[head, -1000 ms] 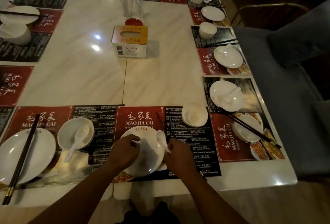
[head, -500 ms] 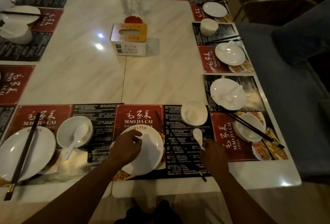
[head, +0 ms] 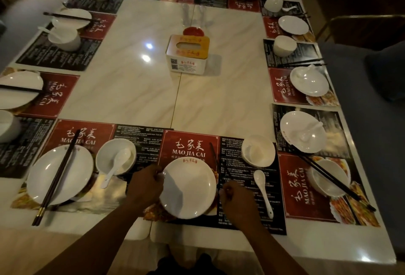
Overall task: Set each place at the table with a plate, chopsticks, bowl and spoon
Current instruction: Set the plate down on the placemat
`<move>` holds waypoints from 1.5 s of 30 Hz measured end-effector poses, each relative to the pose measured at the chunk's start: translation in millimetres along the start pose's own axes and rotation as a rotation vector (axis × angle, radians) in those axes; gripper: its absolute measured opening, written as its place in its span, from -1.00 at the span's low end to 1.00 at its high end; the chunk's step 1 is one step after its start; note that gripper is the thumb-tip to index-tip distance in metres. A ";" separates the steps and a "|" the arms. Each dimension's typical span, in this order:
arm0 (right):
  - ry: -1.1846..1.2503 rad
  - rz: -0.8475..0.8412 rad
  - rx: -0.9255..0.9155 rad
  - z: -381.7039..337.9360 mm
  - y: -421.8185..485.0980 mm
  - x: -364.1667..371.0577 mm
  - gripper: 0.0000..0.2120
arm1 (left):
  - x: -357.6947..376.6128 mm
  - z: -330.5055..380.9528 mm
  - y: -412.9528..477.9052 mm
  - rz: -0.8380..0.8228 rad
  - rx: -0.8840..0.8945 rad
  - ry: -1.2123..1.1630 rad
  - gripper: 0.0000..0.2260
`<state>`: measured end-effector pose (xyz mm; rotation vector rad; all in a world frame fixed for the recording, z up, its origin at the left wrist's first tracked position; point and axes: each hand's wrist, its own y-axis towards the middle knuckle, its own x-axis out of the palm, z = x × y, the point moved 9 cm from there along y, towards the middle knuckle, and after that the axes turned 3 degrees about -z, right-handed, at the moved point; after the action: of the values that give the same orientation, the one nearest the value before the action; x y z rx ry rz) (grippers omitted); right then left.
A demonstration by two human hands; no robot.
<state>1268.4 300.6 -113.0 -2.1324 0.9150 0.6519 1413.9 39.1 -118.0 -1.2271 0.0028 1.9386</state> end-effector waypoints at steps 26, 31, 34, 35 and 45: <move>0.190 0.012 0.171 21.3 -2.8 28.0 -0.89 | 17.1 -5.5 -22.0 -0.125 -0.027 -0.211 -0.65; 0.183 0.018 0.163 19.9 -3.5 28.1 -0.90 | 16.9 -8.1 -22.0 -0.119 -0.063 -0.258 -0.68; 0.179 0.026 0.153 18.5 -3.2 28.1 -0.89 | 16.0 -9.5 -21.8 -0.109 -0.079 -0.269 -0.68; 0.177 0.027 0.152 17.3 -3.2 28.0 -0.89 | 15.1 -9.8 -21.7 -0.105 -0.083 -0.264 -0.68; 0.152 0.016 0.151 14.9 -3.5 27.0 -0.91 | 15.9 -12.7 -17.4 -0.116 -0.080 -0.255 -0.67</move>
<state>1285.5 302.9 -138.8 -2.0623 1.0300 0.4186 1431.5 55.6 -129.7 -0.9988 -0.2741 1.9949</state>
